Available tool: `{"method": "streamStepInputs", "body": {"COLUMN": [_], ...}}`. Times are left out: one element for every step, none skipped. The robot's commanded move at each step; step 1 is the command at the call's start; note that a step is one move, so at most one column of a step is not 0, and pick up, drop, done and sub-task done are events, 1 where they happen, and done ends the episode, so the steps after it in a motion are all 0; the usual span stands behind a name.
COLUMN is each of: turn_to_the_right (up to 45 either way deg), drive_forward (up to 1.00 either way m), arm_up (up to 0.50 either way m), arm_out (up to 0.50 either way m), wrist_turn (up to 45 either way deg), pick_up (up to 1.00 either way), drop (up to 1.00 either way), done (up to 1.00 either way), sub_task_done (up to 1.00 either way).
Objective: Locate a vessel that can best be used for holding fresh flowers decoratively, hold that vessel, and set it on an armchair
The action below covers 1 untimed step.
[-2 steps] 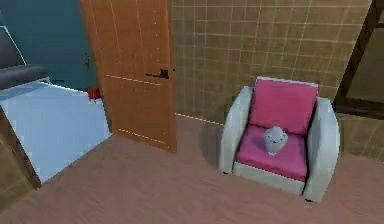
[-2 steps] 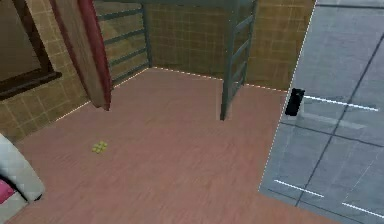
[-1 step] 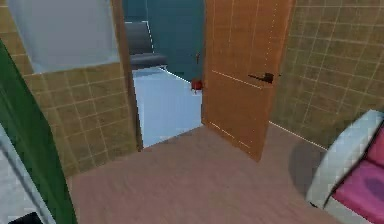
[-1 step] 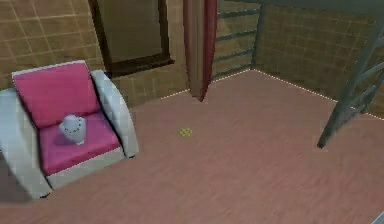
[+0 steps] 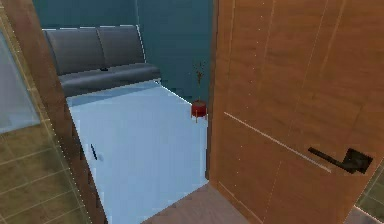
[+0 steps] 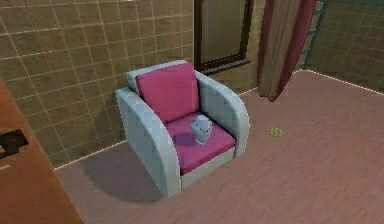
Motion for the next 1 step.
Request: {"method": "streamStepInputs", "body": {"turn_to_the_right": [-3.0], "drive_forward": [0.0], "arm_up": [0.0], "arm_out": [0.0], "wrist_turn": [0.0], "pick_up": [0.0], "drop": [0.0], "done": [0.0], "sub_task_done": [0.0]}}
